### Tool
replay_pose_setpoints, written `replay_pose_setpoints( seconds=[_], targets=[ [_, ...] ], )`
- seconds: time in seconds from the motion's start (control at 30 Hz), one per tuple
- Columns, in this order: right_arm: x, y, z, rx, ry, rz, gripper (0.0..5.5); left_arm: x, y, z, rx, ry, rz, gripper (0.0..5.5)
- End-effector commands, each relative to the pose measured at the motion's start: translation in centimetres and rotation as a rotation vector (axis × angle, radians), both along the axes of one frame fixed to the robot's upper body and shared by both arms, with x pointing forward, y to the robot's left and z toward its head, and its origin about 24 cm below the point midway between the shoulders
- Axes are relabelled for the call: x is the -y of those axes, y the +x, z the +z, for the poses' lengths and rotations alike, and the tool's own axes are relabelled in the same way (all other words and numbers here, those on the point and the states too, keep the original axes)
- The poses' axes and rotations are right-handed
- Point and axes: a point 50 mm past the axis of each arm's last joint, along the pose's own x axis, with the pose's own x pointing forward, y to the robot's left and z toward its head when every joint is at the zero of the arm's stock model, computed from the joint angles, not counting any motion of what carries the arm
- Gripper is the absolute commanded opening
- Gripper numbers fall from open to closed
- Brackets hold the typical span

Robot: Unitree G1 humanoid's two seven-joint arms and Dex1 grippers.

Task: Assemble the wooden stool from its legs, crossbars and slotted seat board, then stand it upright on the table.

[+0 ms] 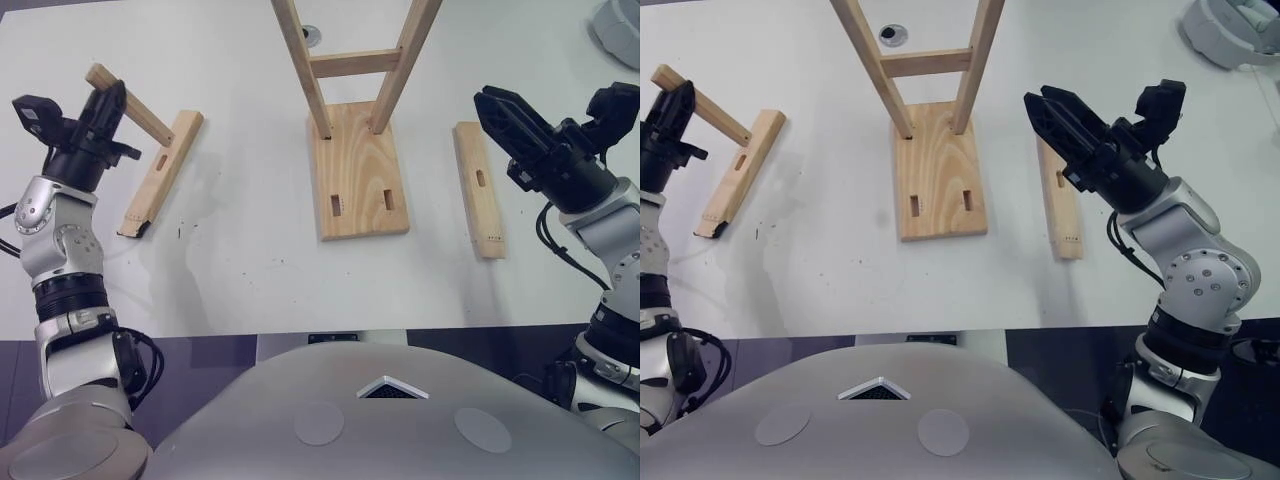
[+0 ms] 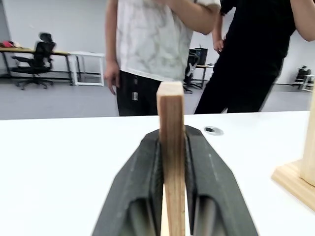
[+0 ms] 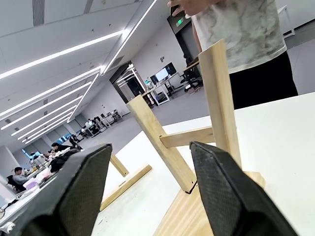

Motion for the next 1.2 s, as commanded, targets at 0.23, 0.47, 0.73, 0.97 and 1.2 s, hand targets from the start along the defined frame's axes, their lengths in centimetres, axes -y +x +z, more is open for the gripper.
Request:
replay_pose_setpoints(
  seconds=[0.23, 0.47, 0.73, 0.97, 1.2],
  targets=[
    [0.5, 0.4, 0.0, -0.007, 0.023, -0.013, 2.96, -2.4, -1.5, 0.7, 0.038, 0.074, -0.020, 0.40],
    [0.5, 0.6, 0.2, -0.003, 0.025, -0.010, 2.96, -1.5, -1.9, -0.6, 0.029, 0.047, -0.006, 0.40],
    [0.6, 0.8, 0.3, -0.004, 0.022, -0.008, 2.96, -1.6, -2.6, -1.8, -0.003, 0.042, 0.016, 0.40],
    [0.7, 1.1, 0.4, 0.000, 0.019, 0.001, 2.96, -1.5, -2.4, -2.6, -0.013, 0.064, 0.023, 0.40],
    [0.9, 1.2, 0.5, -0.001, 0.006, 0.008, 2.96, -0.5, -3.1, -4.3, -0.057, 0.075, -0.008, 0.40]
  ],
)
